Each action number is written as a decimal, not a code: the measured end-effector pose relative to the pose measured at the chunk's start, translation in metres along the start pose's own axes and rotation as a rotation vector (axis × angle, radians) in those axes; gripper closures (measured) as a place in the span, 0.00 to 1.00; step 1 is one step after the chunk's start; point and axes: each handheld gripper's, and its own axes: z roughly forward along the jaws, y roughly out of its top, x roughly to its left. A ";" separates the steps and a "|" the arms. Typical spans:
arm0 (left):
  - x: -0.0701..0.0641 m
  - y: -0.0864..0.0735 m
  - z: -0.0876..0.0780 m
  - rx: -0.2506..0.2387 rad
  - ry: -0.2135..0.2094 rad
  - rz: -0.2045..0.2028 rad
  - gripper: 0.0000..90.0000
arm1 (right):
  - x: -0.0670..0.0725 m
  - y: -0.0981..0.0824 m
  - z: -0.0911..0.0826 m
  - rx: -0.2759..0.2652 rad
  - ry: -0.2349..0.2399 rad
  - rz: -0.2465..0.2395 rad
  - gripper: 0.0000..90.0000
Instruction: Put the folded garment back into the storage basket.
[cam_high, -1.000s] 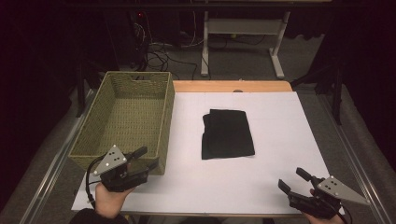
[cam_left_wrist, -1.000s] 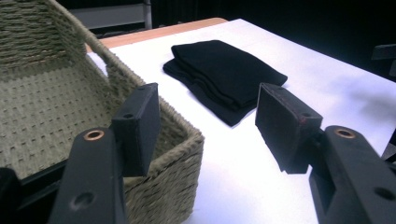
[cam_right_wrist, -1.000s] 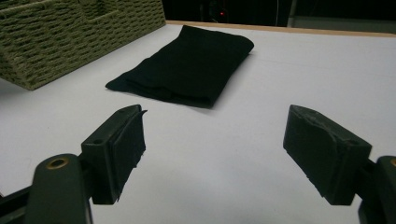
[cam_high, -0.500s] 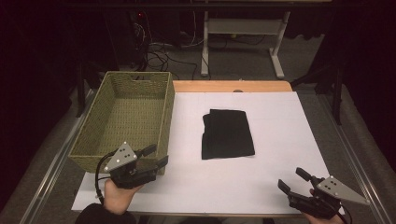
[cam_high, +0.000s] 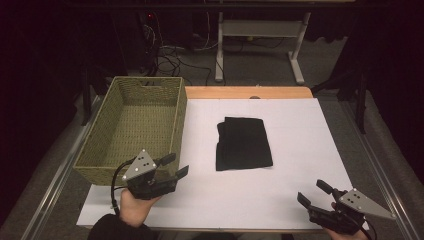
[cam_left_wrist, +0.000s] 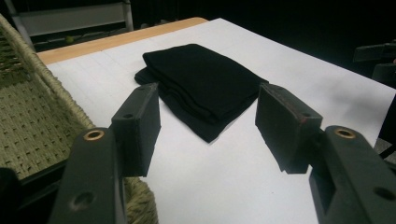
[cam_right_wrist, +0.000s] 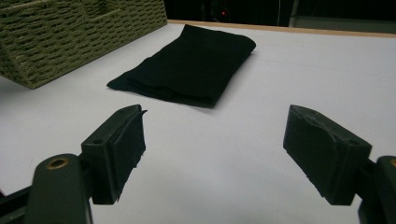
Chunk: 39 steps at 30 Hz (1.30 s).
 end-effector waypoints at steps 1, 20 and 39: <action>0.000 0.000 0.001 0.000 -0.001 0.001 0.42 | 0.000 0.000 0.000 0.000 0.000 0.000 0.24; -0.011 0.009 0.023 0.015 -0.018 0.024 0.42 | 0.000 0.000 0.000 0.000 0.004 0.002 0.24; -0.019 0.015 0.046 0.035 -0.031 0.041 0.42 | 0.000 0.000 0.001 0.000 0.007 -0.004 0.24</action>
